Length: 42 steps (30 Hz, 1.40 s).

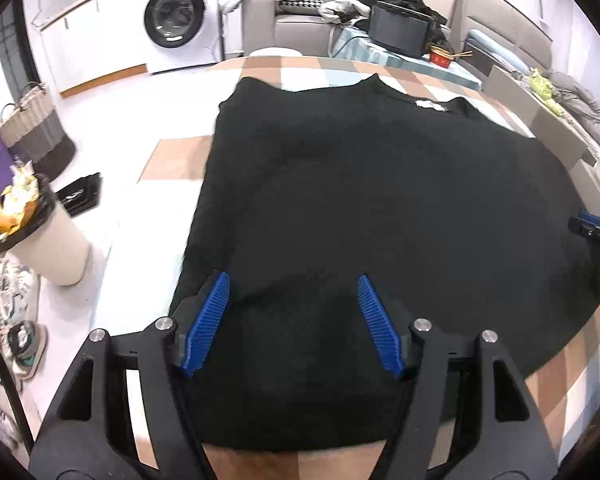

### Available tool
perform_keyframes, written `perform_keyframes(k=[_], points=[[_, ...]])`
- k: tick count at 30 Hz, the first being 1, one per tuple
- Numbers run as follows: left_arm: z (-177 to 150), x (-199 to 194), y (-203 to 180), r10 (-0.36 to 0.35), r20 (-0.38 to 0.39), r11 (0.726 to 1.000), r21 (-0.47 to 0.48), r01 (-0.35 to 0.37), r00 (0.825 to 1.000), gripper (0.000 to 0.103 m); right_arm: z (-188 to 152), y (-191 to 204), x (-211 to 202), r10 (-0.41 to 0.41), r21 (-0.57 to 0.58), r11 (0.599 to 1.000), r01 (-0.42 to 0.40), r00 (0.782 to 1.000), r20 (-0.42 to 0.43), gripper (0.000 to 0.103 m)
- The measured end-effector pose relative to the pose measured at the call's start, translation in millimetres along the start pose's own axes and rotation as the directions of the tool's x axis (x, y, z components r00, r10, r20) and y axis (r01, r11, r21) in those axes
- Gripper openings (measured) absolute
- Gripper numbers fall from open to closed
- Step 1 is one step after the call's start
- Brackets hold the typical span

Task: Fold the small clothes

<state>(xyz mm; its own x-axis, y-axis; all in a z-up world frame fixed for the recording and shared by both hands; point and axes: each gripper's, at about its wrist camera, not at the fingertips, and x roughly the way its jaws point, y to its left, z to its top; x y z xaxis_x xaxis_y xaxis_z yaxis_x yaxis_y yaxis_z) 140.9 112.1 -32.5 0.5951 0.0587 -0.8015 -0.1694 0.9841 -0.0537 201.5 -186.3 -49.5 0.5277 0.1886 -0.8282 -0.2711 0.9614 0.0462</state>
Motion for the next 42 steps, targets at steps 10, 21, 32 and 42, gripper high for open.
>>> perform_keyframes(k=[10, 21, 32, 42], points=[[-36.0, -28.9, 10.6, 0.026, -0.004, 0.998, -0.059, -0.026, 1.0, 0.069, -26.9, 20.8, -13.8, 0.026, -0.049, 0.998, -0.026, 1.0, -0.012, 0.074], [-62.1, -51.3, 55.2, 0.01, 0.026, 0.97, -0.244, -0.004, 1.0, 0.075, -35.0, 31.6, -34.2, 0.116, 0.011, 0.993, -0.116, 0.993, 0.019, 0.081], [-20.1, -12.6, 24.3, -0.003, 0.02, 0.994, -0.111, 0.005, 1.0, 0.017, -36.9, 28.5, -32.5, 0.1, 0.029, 0.995, -0.1, 0.995, 0.012, 0.081], [-13.1, -34.8, 44.6, -0.057, 0.08, 0.975, -0.208, 0.072, 0.995, 0.011, -36.2, 20.9, -33.7, 0.084, 0.05, 0.995, -0.084, 0.996, 0.014, 0.081]])
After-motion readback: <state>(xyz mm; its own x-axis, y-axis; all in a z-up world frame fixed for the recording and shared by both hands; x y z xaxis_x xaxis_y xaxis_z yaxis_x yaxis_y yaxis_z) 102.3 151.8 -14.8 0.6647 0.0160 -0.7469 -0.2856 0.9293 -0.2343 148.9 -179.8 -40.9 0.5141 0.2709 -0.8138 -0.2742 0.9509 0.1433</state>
